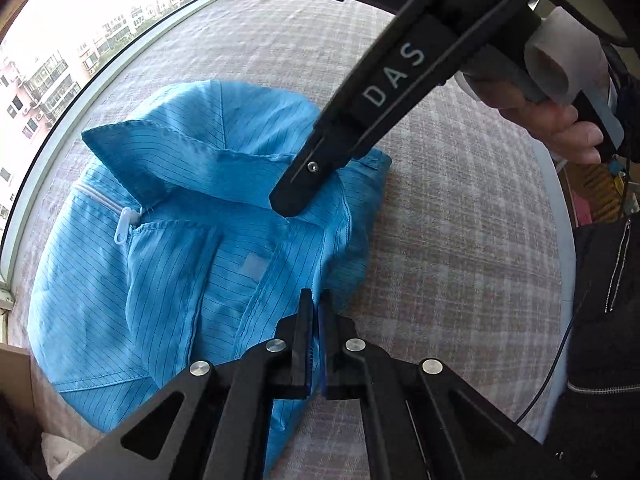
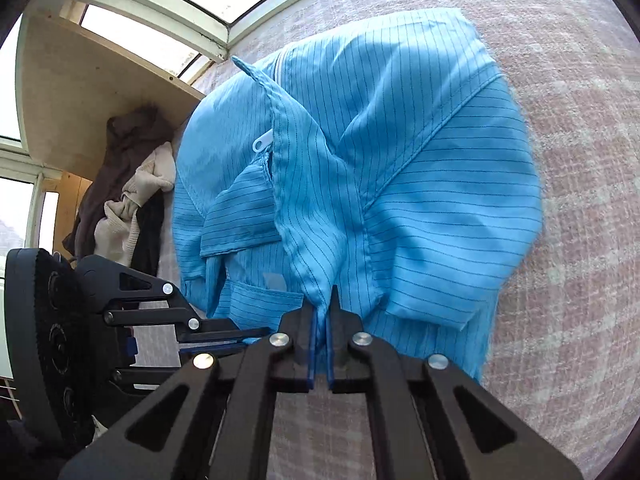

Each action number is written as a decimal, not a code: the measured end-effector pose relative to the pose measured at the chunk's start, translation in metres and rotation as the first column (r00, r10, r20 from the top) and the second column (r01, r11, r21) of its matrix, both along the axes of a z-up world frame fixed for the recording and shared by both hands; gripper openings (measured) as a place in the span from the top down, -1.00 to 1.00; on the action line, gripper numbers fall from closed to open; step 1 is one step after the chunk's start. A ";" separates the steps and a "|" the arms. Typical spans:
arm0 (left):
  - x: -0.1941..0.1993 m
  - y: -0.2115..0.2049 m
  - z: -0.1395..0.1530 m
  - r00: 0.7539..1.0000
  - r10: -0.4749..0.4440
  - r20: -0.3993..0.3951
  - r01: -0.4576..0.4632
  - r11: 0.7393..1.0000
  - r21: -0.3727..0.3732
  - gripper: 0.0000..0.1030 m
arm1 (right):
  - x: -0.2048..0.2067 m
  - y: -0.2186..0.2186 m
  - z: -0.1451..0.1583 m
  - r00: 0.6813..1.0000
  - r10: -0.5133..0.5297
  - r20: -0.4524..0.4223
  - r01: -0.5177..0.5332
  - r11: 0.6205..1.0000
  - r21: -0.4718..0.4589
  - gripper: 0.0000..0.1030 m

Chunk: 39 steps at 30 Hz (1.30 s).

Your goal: Fold clothes

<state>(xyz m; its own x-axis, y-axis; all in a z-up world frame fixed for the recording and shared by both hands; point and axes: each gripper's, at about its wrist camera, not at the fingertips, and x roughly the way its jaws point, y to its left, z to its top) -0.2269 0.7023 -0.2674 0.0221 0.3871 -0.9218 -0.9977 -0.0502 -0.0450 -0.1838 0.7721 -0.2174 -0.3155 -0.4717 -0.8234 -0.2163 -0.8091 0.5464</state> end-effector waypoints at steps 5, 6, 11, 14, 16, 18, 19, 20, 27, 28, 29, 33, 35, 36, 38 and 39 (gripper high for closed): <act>-0.010 -0.007 0.014 0.985 0.174 0.014 -0.174 0.973 0.149 0.98 | 0.019 0.025 0.012 0.977 -0.178 -0.119 0.137 0.946 -0.295 0.94; -0.013 -0.003 0.008 0.978 0.210 0.023 -0.210 0.962 0.175 0.98 | 0.022 0.029 0.011 0.967 -0.218 -0.131 0.158 0.918 -0.363 0.94; -0.025 -0.012 0.003 0.909 0.414 -0.051 -0.394 0.893 0.218 0.98 | 0.021 0.037 0.001 0.911 -0.383 -0.155 0.227 0.778 -0.586 0.94; -0.039 -0.025 0.017 0.823 0.560 -0.096 -0.520 0.810 0.272 0.97 | 0.020 0.036 -0.001 0.875 -0.447 -0.187 0.232 0.725 -0.648 0.94; -0.050 -0.031 0.021 0.776 0.623 -0.097 -0.578 0.765 0.284 0.97 | 0.017 0.032 -0.003 0.855 -0.469 -0.221 0.239 0.735 -0.635 0.94; -0.055 -0.041 0.027 0.748 0.656 -0.100 -0.611 0.739 0.284 0.96 | 0.014 0.029 -0.002 0.869 -0.437 -0.232 0.269 0.811 -0.520 0.94; -0.057 -0.041 0.024 0.753 0.651 -0.099 -0.608 0.745 0.276 0.97 | 0.012 0.028 -0.001 0.876 -0.421 -0.235 0.280 0.842 -0.461 0.94; -0.054 -0.046 0.027 0.763 0.638 -0.102 -0.597 0.757 0.266 0.97 | 0.010 0.027 -0.003 0.885 -0.408 -0.226 0.280 0.852 -0.443 0.94; -0.028 -0.046 0.016 0.870 0.489 0.057 -0.488 0.841 0.234 0.86 | 0.023 0.031 0.012 0.921 -0.331 -0.203 0.260 0.914 -0.310 0.90; -0.022 -0.051 0.020 0.881 0.469 0.060 -0.469 0.851 0.234 0.86 | 0.026 0.028 0.012 0.927 -0.322 -0.190 0.262 0.922 -0.287 0.90; -0.015 -0.054 0.023 0.891 0.450 0.060 -0.451 0.862 0.233 0.84 | 0.029 0.026 0.013 0.933 -0.313 -0.178 0.262 0.929 -0.262 0.89; 0.000 -0.057 0.032 0.910 0.409 0.071 -0.414 0.882 0.224 0.78 | 0.040 0.008 0.029 0.952 -0.231 -0.199 0.213 0.971 -0.107 0.89; 0.007 -0.063 0.034 0.917 0.394 0.070 -0.399 0.893 0.209 0.74 | 0.041 0.001 0.034 0.962 -0.199 -0.187 0.194 0.980 -0.043 0.89; 0.011 -0.068 0.036 0.921 0.385 0.066 -0.390 0.899 0.201 0.60 | 0.039 -0.001 0.034 0.967 -0.183 -0.177 0.186 0.983 0.000 0.89; 0.018 -0.075 0.039 0.929 0.366 0.058 -0.370 0.910 0.184 0.51 | 0.036 -0.002 0.026 0.975 -0.169 -0.144 0.179 0.982 0.059 0.89; 0.020 -0.077 0.041 0.933 0.356 0.053 -0.360 0.916 0.180 0.51 | 0.033 0.000 0.017 0.978 -0.170 -0.123 0.180 0.981 0.076 0.89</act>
